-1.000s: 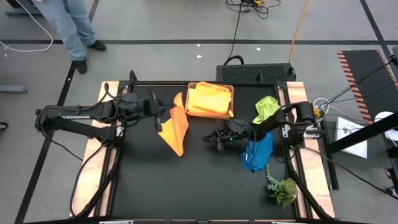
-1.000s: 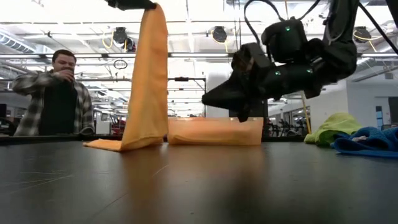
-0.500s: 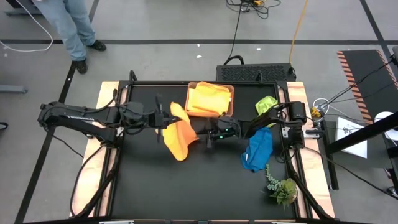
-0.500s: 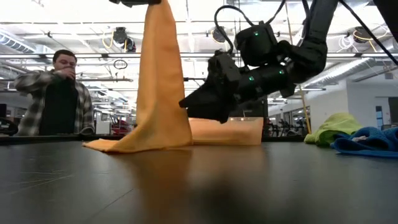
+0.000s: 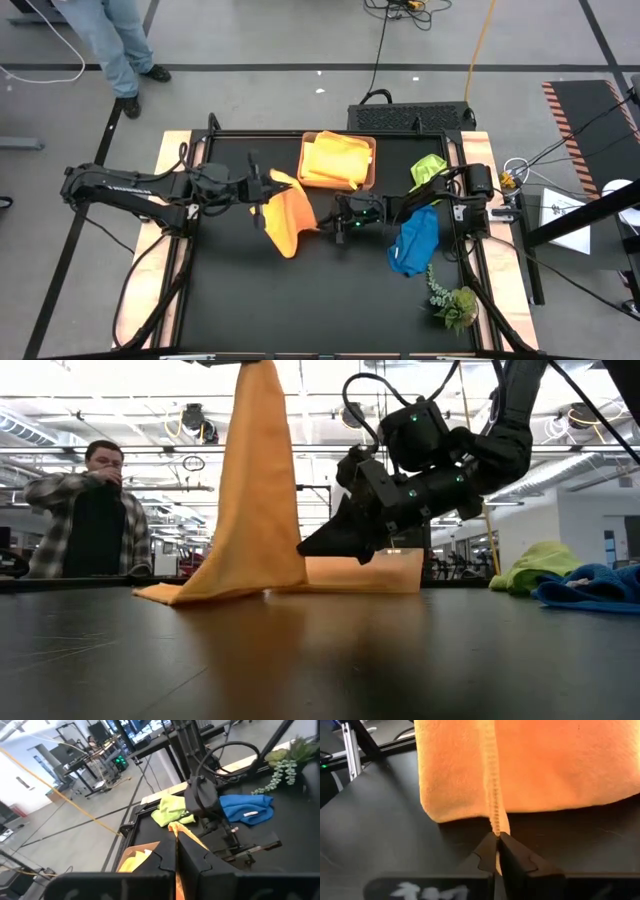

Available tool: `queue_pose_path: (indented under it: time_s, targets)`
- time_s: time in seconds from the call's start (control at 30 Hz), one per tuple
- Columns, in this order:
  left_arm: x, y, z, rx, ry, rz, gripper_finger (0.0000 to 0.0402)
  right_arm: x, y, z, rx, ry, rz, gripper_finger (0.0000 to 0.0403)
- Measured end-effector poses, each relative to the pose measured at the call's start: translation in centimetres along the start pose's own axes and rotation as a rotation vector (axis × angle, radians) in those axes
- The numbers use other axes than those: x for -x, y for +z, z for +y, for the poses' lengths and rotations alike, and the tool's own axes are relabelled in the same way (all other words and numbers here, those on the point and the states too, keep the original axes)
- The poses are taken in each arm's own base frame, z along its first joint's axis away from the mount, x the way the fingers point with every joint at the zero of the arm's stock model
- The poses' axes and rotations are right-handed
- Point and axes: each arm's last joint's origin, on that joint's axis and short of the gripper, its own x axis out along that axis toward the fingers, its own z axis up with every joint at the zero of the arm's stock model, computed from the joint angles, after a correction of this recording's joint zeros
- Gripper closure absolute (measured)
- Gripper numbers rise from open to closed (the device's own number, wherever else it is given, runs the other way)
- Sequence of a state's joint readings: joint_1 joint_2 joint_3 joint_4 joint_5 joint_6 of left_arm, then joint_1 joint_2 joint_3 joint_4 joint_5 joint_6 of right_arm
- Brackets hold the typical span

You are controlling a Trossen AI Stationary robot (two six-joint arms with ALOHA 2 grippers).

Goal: Fold microfiber towels
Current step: Fold the orange towel

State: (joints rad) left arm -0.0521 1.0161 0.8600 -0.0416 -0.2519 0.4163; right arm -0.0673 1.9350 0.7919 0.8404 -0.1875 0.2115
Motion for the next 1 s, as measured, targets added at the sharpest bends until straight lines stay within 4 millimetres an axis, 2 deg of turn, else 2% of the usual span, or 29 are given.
queue_pose_path:
  time_s: [0.27,0.47,0.63,0.8,1.0]
  targets:
    - [1.0,0.5,0.5,0.013,0.058,-0.027,0.0395,0.1,0.4,0.3,0.005,0.008,-0.014,0.0402]
    - [2.3,1.1,0.9,0.026,0.106,-0.06,0.0398,1.4,2.5,1.7,0.067,0.034,-0.05,0.0402]
    - [3.6,2.0,1.1,0.022,0.156,-0.119,0.0398,4.0,5.7,3.7,0.152,0.063,-0.114,0.0402]
    - [4.6,3.1,0.9,0.018,0.21,-0.187,0.0397,7.8,9.0,6.2,0.244,0.103,-0.208,0.0403]
    - [5.4,3.7,-0.6,0.048,0.267,-0.161,0.0396,12.1,11.3,8.9,0.283,0.12,-0.287,0.0403]
